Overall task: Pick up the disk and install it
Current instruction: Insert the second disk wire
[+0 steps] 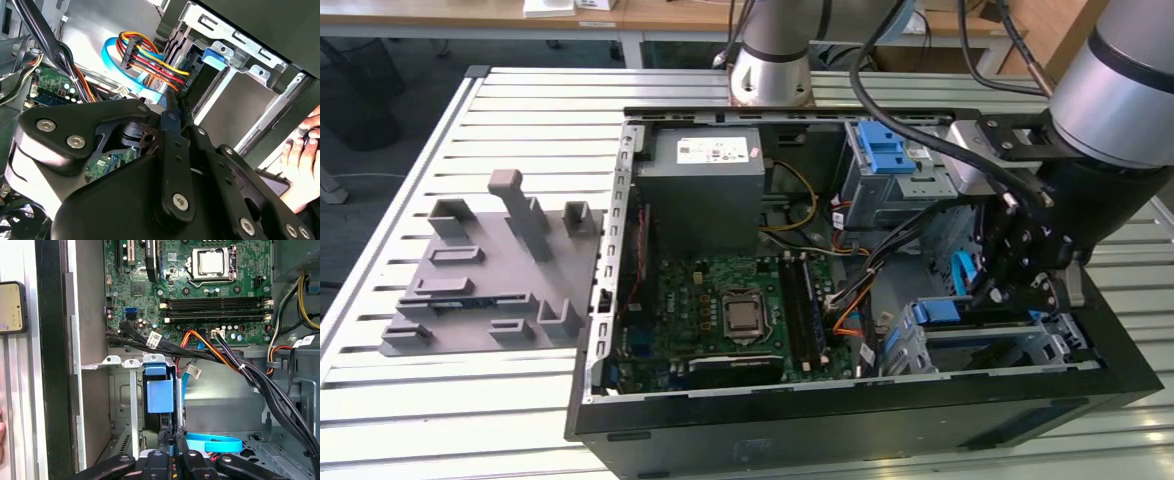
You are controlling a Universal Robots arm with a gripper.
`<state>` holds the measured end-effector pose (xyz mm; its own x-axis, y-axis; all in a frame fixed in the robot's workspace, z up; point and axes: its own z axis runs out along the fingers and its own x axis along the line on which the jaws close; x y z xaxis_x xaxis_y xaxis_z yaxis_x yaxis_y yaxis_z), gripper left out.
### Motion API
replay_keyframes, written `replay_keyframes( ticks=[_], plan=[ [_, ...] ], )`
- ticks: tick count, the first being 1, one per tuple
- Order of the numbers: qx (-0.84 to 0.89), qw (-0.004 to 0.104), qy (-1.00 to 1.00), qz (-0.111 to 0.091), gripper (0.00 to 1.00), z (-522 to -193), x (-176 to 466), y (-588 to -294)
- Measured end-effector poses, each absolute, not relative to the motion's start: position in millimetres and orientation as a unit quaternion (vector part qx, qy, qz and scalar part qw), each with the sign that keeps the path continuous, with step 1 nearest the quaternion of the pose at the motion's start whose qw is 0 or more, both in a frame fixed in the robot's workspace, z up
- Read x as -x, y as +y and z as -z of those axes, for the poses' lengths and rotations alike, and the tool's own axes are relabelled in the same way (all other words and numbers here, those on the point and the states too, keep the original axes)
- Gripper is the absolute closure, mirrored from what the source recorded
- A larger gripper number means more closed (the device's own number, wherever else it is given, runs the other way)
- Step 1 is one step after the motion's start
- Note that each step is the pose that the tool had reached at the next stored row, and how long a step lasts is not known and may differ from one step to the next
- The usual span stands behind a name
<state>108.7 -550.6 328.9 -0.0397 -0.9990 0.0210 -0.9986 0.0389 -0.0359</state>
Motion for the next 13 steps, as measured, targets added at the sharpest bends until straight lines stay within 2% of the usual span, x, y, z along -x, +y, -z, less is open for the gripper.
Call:
replay_keyframes(
  ticks=[2,3,13],
  plan=[
    [0.693,0.005,0.721,0.020,0.83,-328.7,-108.7,-550.6],
    [0.693,0.005,0.721,0.020,0.76,-328.8,-108.7,-550.6],
    [0.693,0.005,0.721,0.020,0.76,-334.8,-108.7,-550.6]
  ],
)
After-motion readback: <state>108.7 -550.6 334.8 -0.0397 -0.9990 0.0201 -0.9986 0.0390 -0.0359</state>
